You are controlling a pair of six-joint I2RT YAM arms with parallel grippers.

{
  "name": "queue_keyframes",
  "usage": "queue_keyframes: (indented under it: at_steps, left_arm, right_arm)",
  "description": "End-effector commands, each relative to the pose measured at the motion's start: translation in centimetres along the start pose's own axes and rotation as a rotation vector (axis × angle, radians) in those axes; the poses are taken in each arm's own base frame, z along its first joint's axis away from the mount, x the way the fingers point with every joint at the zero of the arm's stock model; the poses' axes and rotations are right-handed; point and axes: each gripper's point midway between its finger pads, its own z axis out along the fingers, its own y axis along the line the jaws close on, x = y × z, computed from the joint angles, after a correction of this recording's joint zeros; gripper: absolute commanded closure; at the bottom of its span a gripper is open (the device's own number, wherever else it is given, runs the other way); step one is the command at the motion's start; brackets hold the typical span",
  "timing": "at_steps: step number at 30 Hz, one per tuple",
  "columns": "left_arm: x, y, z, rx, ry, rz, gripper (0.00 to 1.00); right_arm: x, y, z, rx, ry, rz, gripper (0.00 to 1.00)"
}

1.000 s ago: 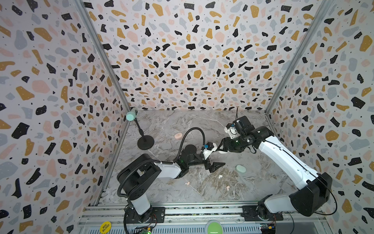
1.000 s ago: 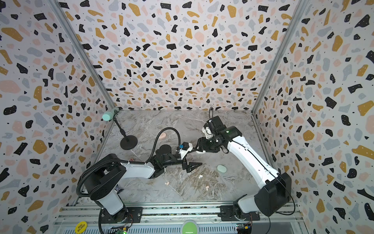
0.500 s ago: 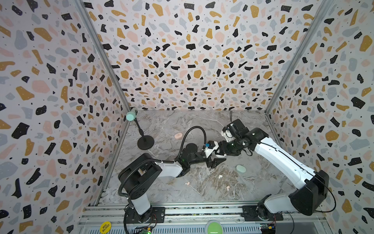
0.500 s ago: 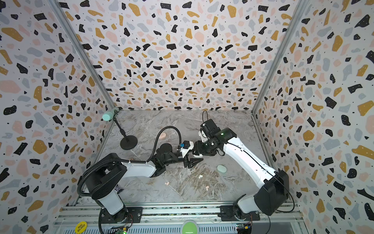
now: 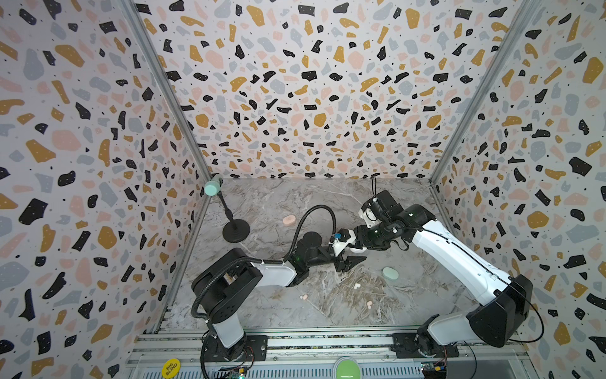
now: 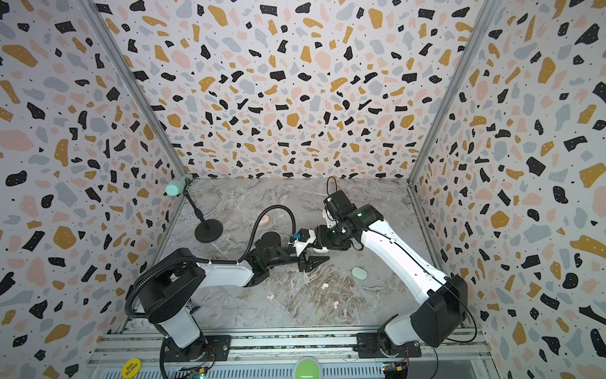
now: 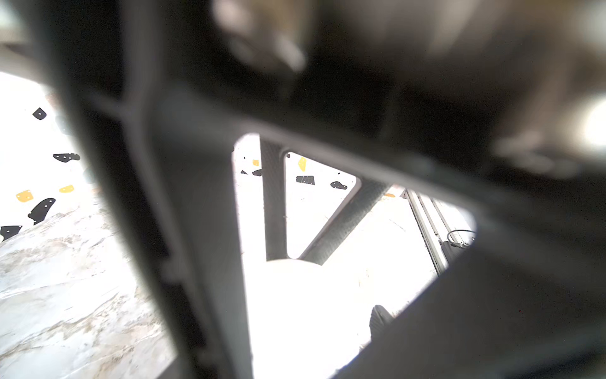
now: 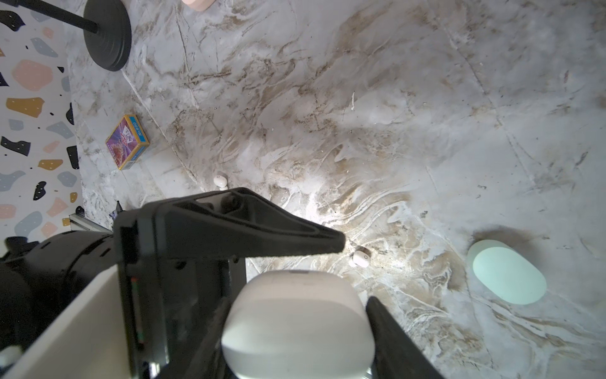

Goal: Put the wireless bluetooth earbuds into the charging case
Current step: 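Lift the white case toward the left gripper while the left gripper grasps it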

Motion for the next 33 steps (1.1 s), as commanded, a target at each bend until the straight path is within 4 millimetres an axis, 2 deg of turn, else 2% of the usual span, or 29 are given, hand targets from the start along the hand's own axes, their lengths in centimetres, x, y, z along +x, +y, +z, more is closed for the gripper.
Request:
queue_keyframes:
  at_steps: [1, 10, 24, 33]
  left_arm:
    - [-1.79, -0.12, 0.05, -0.003, -0.053, 0.049, 0.33]
    - [-2.06, -0.35, 0.0, 0.009, -0.066, 0.039, 0.43]
    - [-2.27, -0.37, -0.05, 0.009, -0.073, 0.031, 0.52]
    - [-2.3, -0.31, 0.01, 0.007, -0.068, 0.024, 0.65]
  right_arm:
    - [-0.06, 0.62, -1.05, -0.013, -0.016, -0.003, 0.44]
    - [-0.01, 0.92, -0.98, -0.034, -0.016, 0.0, 0.44]
    - [0.39, 1.27, -0.69, -0.057, 0.004, -0.001, 0.44]
    - [0.43, 1.46, -0.5, -0.068, 0.013, -0.002, 0.44]
